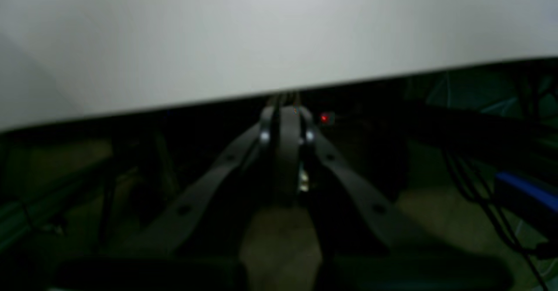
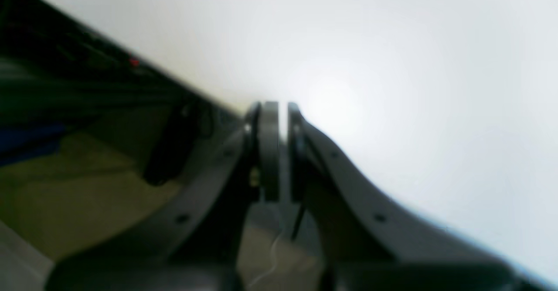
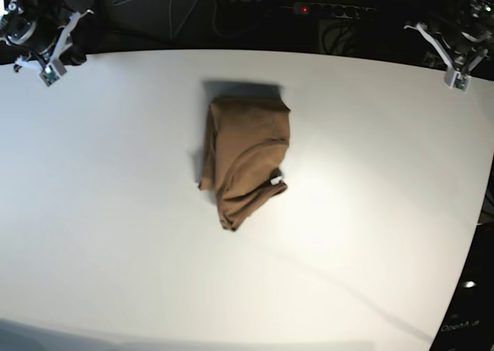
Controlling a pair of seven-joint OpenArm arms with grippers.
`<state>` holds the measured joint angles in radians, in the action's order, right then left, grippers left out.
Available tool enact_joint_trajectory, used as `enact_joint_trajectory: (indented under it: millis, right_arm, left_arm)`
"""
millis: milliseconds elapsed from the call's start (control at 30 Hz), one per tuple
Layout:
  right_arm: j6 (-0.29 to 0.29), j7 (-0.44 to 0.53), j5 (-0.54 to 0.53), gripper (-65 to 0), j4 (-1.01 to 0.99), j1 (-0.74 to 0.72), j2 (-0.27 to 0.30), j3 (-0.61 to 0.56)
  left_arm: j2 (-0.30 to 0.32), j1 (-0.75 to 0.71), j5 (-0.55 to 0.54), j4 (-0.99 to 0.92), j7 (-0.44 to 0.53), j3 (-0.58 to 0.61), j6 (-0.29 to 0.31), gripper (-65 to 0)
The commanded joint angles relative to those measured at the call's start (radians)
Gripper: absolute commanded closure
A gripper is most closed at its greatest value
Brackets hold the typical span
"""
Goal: Fold the T-shirt properly
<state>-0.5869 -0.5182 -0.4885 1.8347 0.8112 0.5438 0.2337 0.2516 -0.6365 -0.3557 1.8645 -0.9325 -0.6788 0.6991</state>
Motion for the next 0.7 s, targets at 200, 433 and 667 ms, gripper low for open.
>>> enact_joint_trajectory:
  millis: [200,433,667]
  right_arm:
    - [-0.031,0.045,0.236,-1.9,-0.017,0.081,-0.166,0.097]
    - [-0.111,0.120,0.482,-1.9,-0.188,0.032,-0.354,0.250]
    - [-0.111,0.272,0.647,-1.9,-0.409,-0.031,-0.428,0.330]
  left_arm:
    - [-0.070,-0.136,0.152,0.045,0.091,0.087,-0.001,-2.2]
    - [-0.255,-0.193,0.507,-0.127,0.373,0.219,-0.001,-2.2]
    - [-0.347,-0.150,0.685,-0.440,0.617,0.218,-0.001,-2.2]
